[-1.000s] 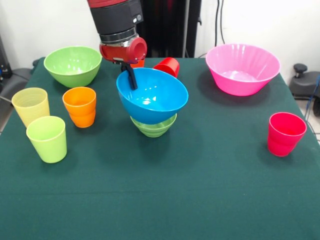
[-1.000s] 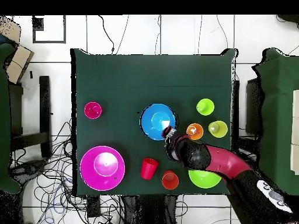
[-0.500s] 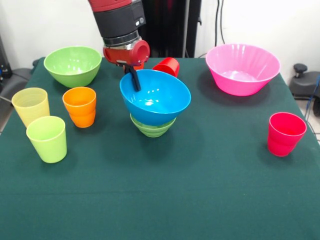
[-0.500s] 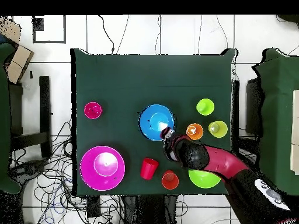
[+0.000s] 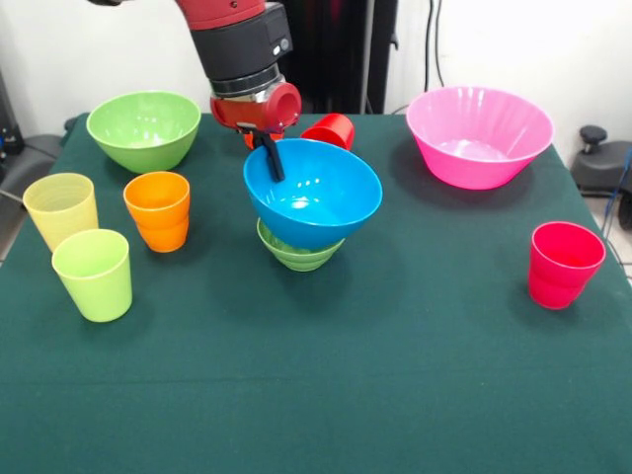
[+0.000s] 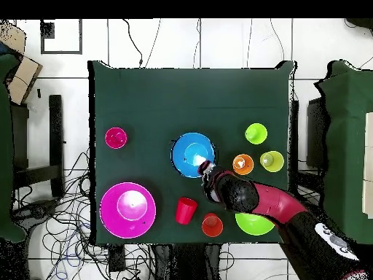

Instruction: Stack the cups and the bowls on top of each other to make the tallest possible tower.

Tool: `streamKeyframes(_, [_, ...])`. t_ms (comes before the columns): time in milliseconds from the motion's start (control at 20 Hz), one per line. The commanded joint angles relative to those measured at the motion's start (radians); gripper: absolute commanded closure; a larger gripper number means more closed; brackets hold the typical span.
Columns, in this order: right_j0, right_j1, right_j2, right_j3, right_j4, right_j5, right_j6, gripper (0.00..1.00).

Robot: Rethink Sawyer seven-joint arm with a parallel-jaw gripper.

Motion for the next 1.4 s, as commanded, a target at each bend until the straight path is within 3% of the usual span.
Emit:
streamKeyframes(50, [0.030,0.032,0.015,0.022,-0.020,-0.063,0.070,1.00])
streamKeyframes(1400, [0.025,0.031,-0.026,0.017,-0.044,-0.074,0.062,1.00])
